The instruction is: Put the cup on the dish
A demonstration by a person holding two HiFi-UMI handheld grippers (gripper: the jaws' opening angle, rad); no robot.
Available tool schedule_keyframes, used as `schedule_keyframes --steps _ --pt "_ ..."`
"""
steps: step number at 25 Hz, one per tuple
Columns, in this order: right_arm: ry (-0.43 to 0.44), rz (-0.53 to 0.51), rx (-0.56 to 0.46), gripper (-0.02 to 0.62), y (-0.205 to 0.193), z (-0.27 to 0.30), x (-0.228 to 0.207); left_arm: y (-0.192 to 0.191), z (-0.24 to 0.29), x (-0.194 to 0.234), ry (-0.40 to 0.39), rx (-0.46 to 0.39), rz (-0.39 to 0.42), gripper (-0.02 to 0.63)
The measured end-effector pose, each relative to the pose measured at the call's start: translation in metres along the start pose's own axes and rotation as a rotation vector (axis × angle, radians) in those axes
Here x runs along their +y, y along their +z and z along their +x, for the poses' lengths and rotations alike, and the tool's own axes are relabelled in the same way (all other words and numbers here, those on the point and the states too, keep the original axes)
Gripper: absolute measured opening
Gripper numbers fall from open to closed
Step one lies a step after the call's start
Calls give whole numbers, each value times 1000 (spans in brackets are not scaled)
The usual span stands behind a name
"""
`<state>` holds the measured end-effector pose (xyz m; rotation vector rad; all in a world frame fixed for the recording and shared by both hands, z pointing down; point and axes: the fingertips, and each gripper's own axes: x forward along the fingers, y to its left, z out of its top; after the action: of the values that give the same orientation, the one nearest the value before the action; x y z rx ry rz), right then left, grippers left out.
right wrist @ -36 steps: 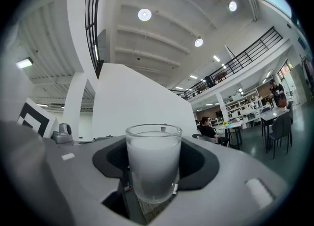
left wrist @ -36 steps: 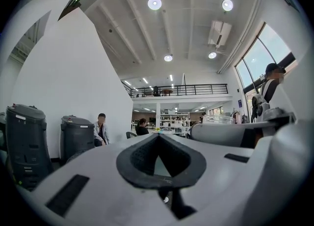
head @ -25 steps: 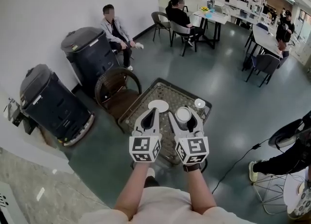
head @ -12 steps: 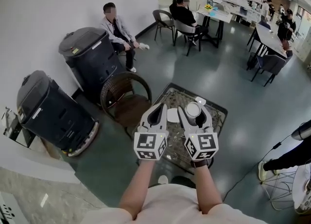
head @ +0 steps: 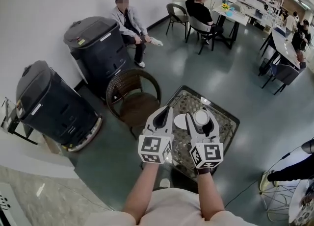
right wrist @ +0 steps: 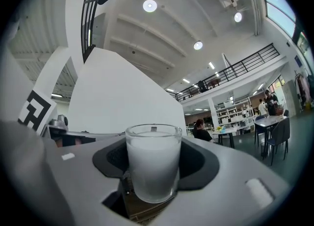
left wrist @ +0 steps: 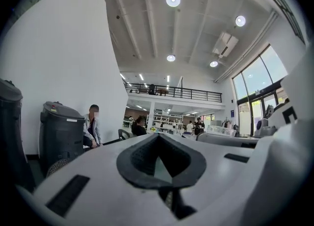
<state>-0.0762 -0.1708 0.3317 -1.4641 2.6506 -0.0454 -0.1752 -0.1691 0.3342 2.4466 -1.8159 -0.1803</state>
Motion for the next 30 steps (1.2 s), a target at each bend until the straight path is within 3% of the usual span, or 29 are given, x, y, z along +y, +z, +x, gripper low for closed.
schedule_keyframes --steps 4,15,22,30 --pt "-12 18 12 256 -26 21 -17 -32 18 14 38 48 1 3" --pt "-5 1 48 256 -94 75 -59 -89 75 23 16 140 69 3" --pt "-6 15 48 256 -121 84 -73 -113 100 12 -46 115 208 2" --pt "3 14 119 256 -168 78 -89 -157 105 28 16 163 156 2"
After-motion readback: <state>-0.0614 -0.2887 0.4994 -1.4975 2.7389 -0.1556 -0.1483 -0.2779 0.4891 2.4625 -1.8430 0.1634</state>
